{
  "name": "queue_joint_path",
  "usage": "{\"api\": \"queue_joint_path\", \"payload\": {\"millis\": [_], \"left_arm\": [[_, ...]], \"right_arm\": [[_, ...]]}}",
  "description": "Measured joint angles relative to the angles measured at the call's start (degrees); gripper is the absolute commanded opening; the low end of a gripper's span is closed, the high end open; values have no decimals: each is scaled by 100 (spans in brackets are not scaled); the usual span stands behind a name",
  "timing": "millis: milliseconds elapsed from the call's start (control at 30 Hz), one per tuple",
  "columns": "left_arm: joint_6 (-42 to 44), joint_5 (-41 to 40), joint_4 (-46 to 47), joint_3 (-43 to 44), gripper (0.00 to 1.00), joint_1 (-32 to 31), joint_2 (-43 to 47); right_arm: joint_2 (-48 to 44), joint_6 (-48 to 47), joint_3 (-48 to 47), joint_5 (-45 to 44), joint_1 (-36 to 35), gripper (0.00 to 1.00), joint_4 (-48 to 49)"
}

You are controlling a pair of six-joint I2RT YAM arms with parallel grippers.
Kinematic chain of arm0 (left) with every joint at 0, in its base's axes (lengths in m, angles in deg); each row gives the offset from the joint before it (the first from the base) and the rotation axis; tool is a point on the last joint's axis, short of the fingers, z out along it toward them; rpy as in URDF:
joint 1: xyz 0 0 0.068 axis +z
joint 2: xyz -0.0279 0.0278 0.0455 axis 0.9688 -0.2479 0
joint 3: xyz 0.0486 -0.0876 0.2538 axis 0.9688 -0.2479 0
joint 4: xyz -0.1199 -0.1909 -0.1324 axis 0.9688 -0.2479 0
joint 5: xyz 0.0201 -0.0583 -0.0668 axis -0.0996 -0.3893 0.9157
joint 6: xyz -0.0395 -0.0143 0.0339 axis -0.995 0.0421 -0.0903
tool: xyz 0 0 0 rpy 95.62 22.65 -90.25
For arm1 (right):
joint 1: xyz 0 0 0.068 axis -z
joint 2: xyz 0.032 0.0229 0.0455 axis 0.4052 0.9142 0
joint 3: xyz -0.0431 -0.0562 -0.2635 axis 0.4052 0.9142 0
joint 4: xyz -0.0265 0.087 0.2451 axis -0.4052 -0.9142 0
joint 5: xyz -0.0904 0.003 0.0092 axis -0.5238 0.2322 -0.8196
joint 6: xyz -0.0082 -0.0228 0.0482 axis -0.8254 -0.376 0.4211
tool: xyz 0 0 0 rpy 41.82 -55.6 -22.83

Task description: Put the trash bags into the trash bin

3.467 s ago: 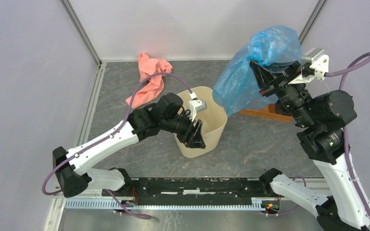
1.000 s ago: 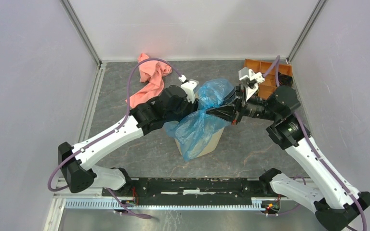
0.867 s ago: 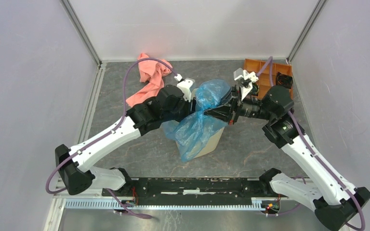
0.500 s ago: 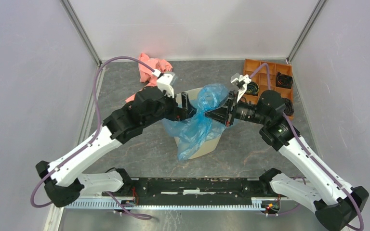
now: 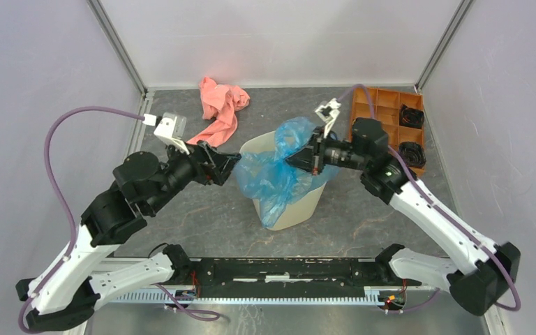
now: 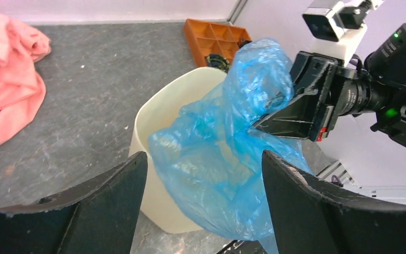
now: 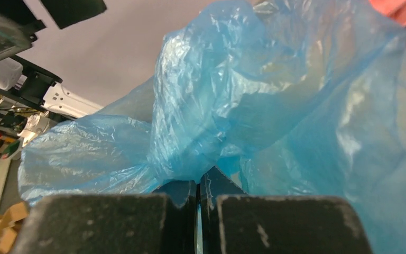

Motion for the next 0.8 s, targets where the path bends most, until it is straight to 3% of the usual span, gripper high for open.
{"api": "queue_joint_path", "payload": {"millis": [200,367,533,800], "left_arm": [[-221,-142,-203,-741,76,2,411],[-407,-85,-208,-1405,68,2,457],[-426,125,39,-1508,62,2,179],[-415,452,769,-1342,58,17,-684]], "right_arm": [[1147,-197,-778,-603,-815,1,-1029],[1742,-706,-1322,-1703,-1217,1,-2120],[1864,-1244,-1467,-2811,-1268,1,-2791],[2494,-1502,-1563,-3209,-1602,1,-2927]]}}
